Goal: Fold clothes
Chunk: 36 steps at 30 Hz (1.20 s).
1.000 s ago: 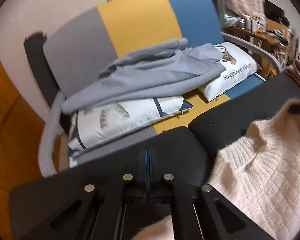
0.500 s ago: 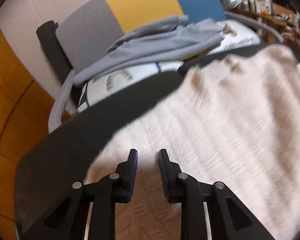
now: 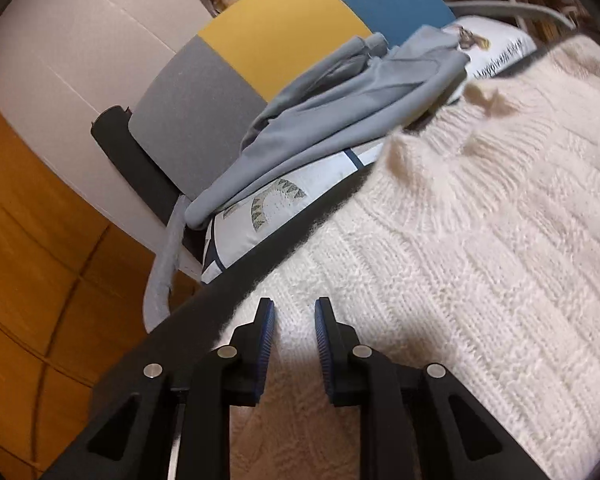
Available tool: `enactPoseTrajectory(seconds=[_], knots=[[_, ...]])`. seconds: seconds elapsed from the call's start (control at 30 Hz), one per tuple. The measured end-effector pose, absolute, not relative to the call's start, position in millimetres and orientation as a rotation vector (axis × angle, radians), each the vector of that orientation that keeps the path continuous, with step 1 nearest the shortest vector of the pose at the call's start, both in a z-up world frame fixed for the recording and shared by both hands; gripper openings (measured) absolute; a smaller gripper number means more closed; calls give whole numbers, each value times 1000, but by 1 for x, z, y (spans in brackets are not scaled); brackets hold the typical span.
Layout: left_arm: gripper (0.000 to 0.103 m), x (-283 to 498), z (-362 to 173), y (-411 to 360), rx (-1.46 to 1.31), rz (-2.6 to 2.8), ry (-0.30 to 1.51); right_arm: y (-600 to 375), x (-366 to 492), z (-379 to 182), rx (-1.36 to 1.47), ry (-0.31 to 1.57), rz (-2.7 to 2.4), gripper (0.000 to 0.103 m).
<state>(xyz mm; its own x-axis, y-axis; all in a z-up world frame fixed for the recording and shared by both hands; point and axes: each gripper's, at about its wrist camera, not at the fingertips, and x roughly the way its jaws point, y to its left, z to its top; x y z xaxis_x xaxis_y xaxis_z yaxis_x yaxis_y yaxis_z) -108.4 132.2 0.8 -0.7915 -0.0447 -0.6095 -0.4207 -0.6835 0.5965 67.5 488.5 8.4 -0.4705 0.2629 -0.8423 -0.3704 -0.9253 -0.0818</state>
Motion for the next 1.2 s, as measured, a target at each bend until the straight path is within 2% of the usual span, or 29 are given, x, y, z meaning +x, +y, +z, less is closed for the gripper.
enactPoseTrajectory(seconds=[0.07,0.1,0.13,0.17,0.27,0.37,0.53,0.63,0.67,0.7,0.73,0.77,0.83,0.93,1.03,1.13,1.2], knots=[[24,-89,20,118,-924,2584,951,483,80,21,-1319,246,2448,34],[24,-79,30,110,-936,2602,854,478,90,29,-1286,316,2493,40],[24,-65,38,99,-969,2607,744,467,104,38,-1246,404,2558,55],[24,-46,41,87,-1016,2585,635,456,117,45,-1218,486,2605,63],[24,9,40,53,-1134,2509,417,423,152,44,-1257,662,2617,62],[24,68,26,24,-1196,2489,341,396,196,29,-1306,766,2598,59],[29,126,16,-2,-1107,2601,354,364,249,16,-1382,772,2597,59],[32,122,13,-8,-1092,2610,314,343,263,16,-1380,674,2641,59],[37,119,12,-8,-1098,2608,313,335,265,17,-1383,630,2652,59],[39,118,12,-9,-1101,2607,322,327,267,18,-1385,590,2665,59],[42,117,12,-11,-1103,2607,332,320,266,18,-1390,567,2687,45],[43,116,12,-13,-1102,2606,347,315,265,17,-1407,569,2712,11],[47,115,12,-20,-1084,2622,413,306,266,18,-1457,583,2739,12],[57,114,11,-38,-1082,2626,363,301,273,19,-1498,606,2754,12],[57,105,10,-55,-1110,2605,213,303,283,10,-1520,669,2752,12],[57,108,14,-46,-1108,2612,246,305,281,10,-1494,703,2739,12],[56,110,17,-39,-1104,2619,278,307,279,18,-1446,668,2739,20]])
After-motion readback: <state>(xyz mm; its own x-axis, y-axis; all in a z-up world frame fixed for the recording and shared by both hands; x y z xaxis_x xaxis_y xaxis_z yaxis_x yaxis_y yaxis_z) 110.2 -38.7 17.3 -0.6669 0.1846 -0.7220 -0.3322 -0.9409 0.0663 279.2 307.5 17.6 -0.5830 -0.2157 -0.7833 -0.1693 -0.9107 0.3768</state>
